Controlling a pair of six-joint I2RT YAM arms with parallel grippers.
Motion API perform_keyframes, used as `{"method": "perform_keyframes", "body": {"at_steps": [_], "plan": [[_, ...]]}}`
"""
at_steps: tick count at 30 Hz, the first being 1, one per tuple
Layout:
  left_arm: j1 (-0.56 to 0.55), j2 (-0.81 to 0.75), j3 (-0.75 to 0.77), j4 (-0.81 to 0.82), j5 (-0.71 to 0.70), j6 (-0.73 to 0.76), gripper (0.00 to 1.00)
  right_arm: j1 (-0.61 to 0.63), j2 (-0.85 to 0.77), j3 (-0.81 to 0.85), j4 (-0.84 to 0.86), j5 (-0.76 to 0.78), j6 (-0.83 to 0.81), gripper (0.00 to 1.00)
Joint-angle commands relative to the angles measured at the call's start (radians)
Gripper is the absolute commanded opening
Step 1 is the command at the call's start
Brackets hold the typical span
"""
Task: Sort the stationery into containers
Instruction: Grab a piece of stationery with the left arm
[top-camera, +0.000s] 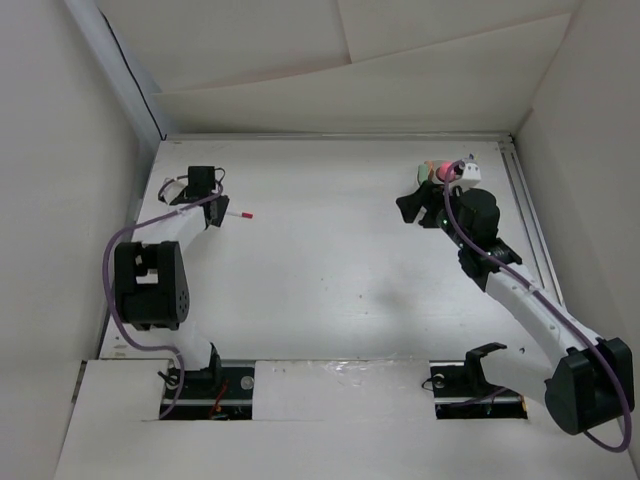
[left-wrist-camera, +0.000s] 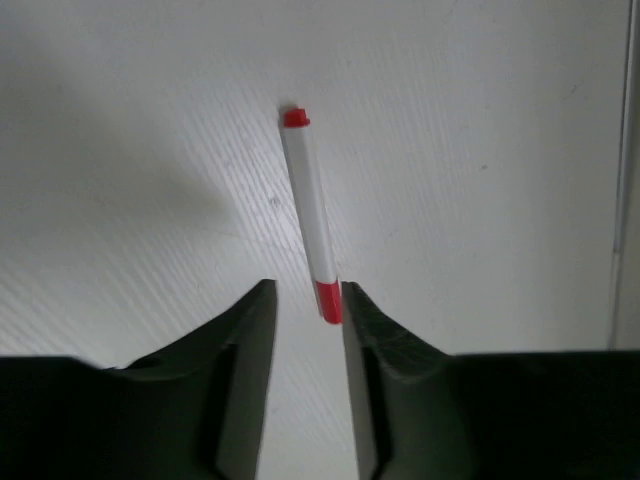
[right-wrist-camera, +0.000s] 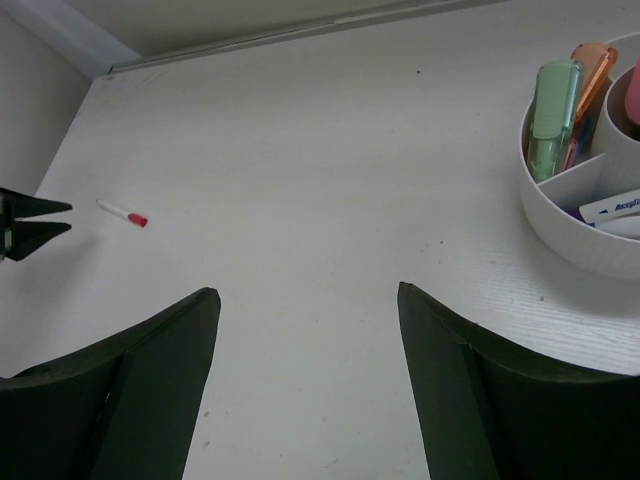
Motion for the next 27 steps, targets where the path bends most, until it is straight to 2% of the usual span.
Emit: {"method": "perform_keyframes", "body": {"at_steps": [1, 2, 5, 13, 27], "plan": [[0.016, 0.092, 0.129, -0.067, 0.031, -0.003, 0.28, 0.007, 0.002, 0.048, 0.028, -0.015, -0.015, 0.78], [0.016, 0.135, 0.16, -0.085, 0.014, -0.003, 0.36, 0.007, 0.002, 0.057, 0.028, -0.015, -0.024, 0.78], [0.025, 0.187, 0.25, -0.139, -0.027, 0.008, 0.42, 0.016, 0.011, 0.057, 0.028, -0.027, -0.024, 0.78], [0.076, 0.298, 0.375, -0.253, -0.081, 0.028, 0.42, 0.026, 0.022, 0.066, 0.028, -0.036, -0.024, 0.79], [0.085, 0.376, 0.375, -0.26, -0.07, 0.037, 0.39, 0.026, 0.031, 0.075, 0.019, -0.046, -0.024, 0.79]]}}
